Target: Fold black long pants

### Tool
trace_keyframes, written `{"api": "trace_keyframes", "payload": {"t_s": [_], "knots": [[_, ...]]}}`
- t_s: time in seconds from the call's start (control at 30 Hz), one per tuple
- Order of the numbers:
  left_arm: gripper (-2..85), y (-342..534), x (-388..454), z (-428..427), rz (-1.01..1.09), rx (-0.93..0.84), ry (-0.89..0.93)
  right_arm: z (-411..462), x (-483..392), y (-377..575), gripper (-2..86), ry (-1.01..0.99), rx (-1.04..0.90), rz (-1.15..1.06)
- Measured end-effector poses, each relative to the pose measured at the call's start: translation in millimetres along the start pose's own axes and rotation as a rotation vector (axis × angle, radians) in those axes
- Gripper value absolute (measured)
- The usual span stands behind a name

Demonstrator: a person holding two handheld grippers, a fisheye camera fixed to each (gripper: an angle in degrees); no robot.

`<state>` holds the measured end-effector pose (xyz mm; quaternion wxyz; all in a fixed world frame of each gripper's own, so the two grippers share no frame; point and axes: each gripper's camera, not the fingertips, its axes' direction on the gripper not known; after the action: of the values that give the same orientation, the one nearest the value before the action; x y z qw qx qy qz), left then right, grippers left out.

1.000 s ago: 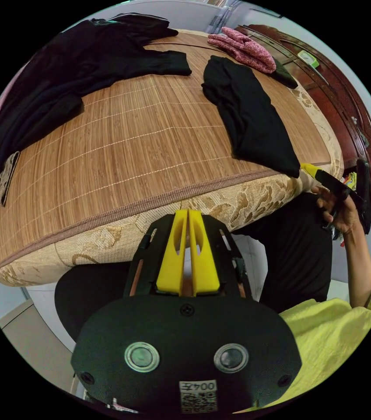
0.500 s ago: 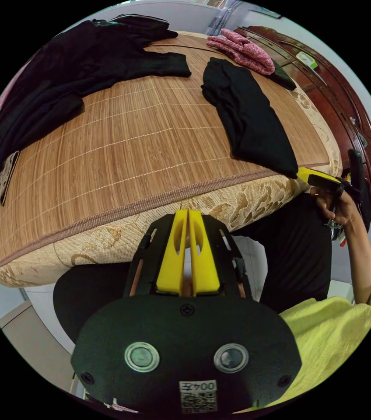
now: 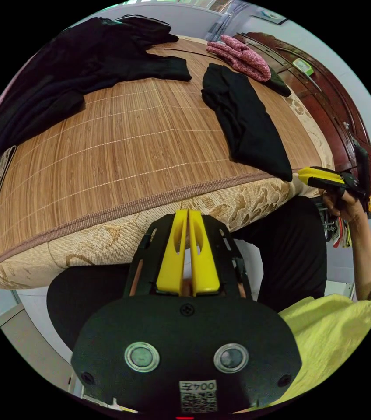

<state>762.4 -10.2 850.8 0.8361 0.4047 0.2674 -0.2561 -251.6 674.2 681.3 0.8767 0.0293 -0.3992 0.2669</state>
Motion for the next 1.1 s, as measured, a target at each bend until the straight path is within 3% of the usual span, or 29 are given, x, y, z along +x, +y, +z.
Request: {"api": "trace_keyframes", "payload": {"t_s": [0.3,0.47,0.57,0.63,0.77,0.93,1.1], "knots": [[0.4,-0.7,-3.0,-11.4,-0.002,0.030,0.024,73.8,-1.9,-33.9,1.0,0.065,-0.092,0.126],[0.7,-3.6,-2.3,-22.0,0.016,0.041,0.047,70.4,0.6,-60.2,1.4,-0.022,-0.043,0.125],[1.2,-12.2,-1.9,-37.2,0.017,0.028,0.134,82.0,2.6,-95.4,-0.1,0.009,-0.074,0.116],[2.3,-20.8,11.8,-59.6,0.060,0.110,0.177,100.5,5.7,-116.9,-0.5,0.006,-0.138,0.103],[5.3,-46.8,52.2,-81.2,0.207,0.170,0.092,155.1,11.3,-152.5,-0.8,0.024,-0.295,0.081],[9.7,-99.7,114.0,-84.5,0.385,0.127,0.002,185.5,23.0,-179.8,-0.8,-0.027,-0.381,0.137],[8.4,-129.6,157.5,-76.5,0.459,0.090,-0.085,207.8,33.1,-194.6,-0.8,-0.076,-0.407,0.142]]}}
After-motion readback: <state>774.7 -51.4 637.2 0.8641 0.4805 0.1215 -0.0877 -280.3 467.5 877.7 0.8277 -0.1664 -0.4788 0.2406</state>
